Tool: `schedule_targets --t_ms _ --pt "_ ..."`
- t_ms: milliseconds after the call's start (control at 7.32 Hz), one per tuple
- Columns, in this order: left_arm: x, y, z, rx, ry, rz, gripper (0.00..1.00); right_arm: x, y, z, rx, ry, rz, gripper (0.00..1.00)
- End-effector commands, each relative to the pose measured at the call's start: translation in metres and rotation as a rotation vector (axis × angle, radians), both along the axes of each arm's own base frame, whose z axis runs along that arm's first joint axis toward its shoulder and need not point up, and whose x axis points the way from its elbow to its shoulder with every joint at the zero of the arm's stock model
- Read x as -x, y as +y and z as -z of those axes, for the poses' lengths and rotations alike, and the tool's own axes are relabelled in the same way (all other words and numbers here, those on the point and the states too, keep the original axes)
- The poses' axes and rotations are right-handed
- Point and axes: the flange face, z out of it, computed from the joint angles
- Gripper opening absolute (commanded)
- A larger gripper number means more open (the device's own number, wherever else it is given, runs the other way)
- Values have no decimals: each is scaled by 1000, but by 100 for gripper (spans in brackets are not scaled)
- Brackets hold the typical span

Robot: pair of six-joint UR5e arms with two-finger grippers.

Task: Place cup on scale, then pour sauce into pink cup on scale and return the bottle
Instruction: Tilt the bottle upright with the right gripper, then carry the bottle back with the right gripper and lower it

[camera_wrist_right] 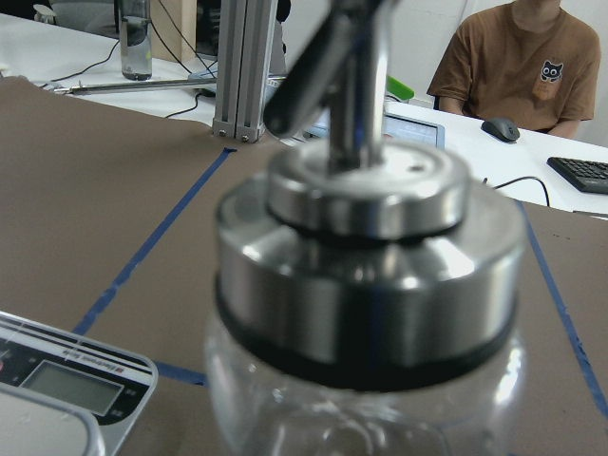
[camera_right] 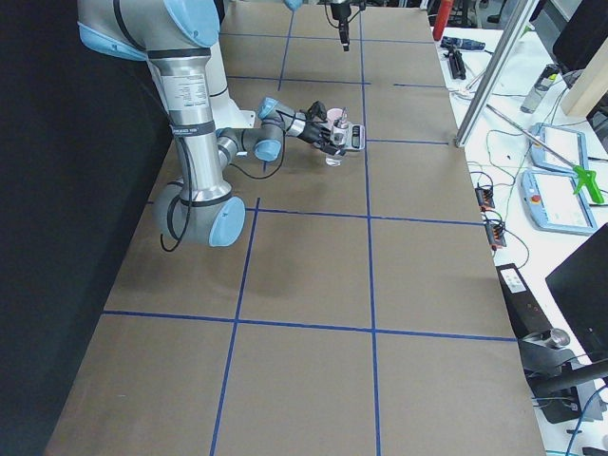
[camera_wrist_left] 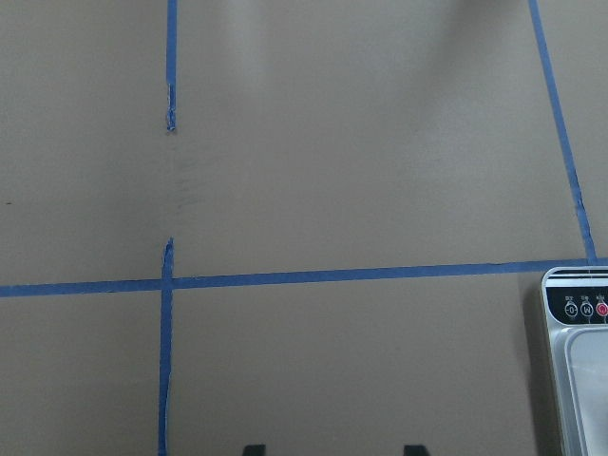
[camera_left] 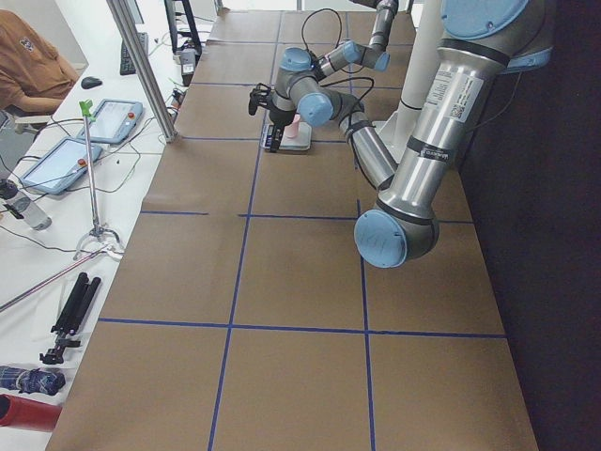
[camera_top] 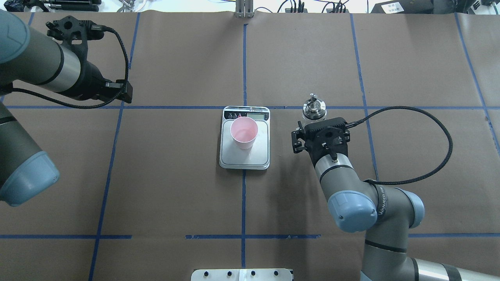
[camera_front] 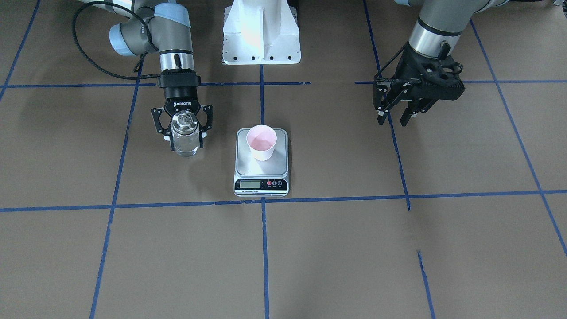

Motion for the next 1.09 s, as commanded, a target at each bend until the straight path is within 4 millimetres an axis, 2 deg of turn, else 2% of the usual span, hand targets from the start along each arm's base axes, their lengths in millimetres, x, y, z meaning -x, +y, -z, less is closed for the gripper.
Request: schedule_targets --t_ms 0,273,410,546,683,819,956 --pt "0 0 0 -1 1 0 58 -39 7 -35 27 1 -20 0" --pt "-1 0 0 0 0 -2 58 -57 2 -45 33 -62 -53 0" --pt "0 0 1 -2 2 0 58 -70 5 -62 55 -123 -75 0" --pt "0 1 2 -3 3 -2 58 -88 12 -92 55 -128 -74 0" --pt "0 1 2 -2 3 -1 58 -92 14 -100 54 -137 -74 0" --pt "0 1 5 -5 8 0 58 -86 12 -112 60 -114 -76 0" --pt "0 2 6 -6 9 0 58 -82 12 -113 71 -137 -84 0"
